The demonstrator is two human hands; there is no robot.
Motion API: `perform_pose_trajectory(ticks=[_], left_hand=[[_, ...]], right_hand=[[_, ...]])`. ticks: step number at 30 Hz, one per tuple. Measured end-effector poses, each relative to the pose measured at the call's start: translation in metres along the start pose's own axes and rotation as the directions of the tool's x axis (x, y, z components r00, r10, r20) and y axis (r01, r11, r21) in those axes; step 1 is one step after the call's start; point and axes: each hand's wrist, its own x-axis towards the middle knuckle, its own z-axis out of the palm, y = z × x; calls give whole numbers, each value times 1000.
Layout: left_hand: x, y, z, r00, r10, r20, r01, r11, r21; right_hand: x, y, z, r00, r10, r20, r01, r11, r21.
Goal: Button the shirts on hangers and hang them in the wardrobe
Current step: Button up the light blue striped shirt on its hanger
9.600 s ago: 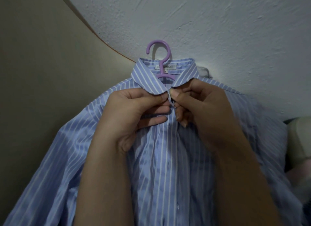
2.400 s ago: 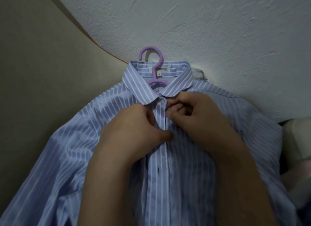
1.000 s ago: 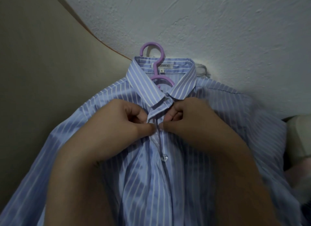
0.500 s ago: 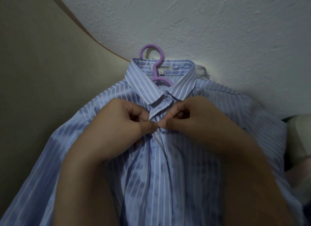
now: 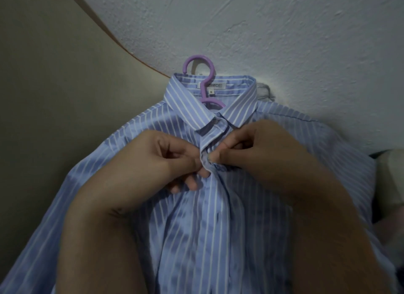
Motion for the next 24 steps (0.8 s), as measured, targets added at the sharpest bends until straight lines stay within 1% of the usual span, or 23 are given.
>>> perform_pose_trajectory(ticks=[4,7,12,15,19,24], left_hand=[[4,-1,2,999,-8,-51,5,999,-50],[6,-2,4,997,-24,-70,19,997,-68],[8,-3,5,994,-77,-79,73,996,-48],[8,-3,5,992,-107,-74,104,994,-44],[7,-2,6,992,-104,-70,102,994,-27],[9,-3,8,992,-104,-75,102,994,-32]], right_hand=[[-1,-2,-1,1000,-11,2,11,994,111],[-1,-2,-1,1000,-10,-8,11,994,109],[-1,-2,2,1000,-4,-15,5,998,55],[-4,-4,0,999,-20,46,19,1000,24],[-8,-9,-2,991,-53,127,58,998,-39],[-2,-6,4,998,-40,43,45,989,-140]])
